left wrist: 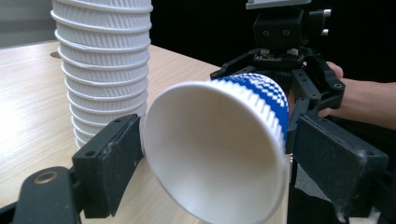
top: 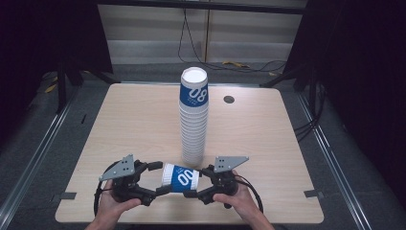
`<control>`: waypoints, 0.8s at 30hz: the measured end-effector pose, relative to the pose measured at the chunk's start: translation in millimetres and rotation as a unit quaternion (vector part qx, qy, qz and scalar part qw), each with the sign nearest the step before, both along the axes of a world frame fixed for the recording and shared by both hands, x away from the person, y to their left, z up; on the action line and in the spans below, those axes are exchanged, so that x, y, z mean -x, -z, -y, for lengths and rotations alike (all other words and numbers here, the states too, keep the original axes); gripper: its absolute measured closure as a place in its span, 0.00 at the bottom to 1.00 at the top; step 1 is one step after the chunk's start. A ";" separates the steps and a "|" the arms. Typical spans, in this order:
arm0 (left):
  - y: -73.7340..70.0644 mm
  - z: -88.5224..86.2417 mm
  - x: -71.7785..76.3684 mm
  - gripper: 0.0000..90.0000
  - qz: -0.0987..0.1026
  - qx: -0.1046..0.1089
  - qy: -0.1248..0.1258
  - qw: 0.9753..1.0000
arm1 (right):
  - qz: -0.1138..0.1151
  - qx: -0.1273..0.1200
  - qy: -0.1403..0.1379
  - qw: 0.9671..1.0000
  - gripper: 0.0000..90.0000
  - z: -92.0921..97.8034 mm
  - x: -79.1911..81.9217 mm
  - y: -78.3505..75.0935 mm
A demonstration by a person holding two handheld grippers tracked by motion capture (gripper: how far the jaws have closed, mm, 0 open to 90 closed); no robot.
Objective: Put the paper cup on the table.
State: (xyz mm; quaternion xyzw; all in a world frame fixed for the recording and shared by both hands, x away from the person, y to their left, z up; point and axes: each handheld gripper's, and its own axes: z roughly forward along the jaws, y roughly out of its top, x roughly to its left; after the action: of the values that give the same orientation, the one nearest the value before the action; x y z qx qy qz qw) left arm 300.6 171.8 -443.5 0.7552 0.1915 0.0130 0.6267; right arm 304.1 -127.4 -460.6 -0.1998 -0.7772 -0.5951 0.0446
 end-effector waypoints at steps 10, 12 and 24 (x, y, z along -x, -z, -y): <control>2.3 0.4 -4.3 0.09 -0.019 0.015 0.012 1.000 | 0.013 -0.030 -0.013 0.999 0.31 -2.8 2.2 -0.5; 3.4 1.4 -5.1 0.05 -0.022 0.012 0.013 1.000 | 0.014 -0.032 -0.013 0.999 0.31 -3.3 3.3 -0.5; 7.7 6.6 -6.1 0.08 -0.033 0.019 0.037 0.999 | 0.018 -0.041 -0.011 0.999 0.31 -6.2 6.9 -0.2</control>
State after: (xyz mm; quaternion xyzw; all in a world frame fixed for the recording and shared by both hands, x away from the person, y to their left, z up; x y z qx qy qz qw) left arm 306.8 165.2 -451.2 0.7501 0.1837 -0.0386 0.6341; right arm 297.2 -121.3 -460.4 -0.1789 -0.7548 -0.6294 0.0453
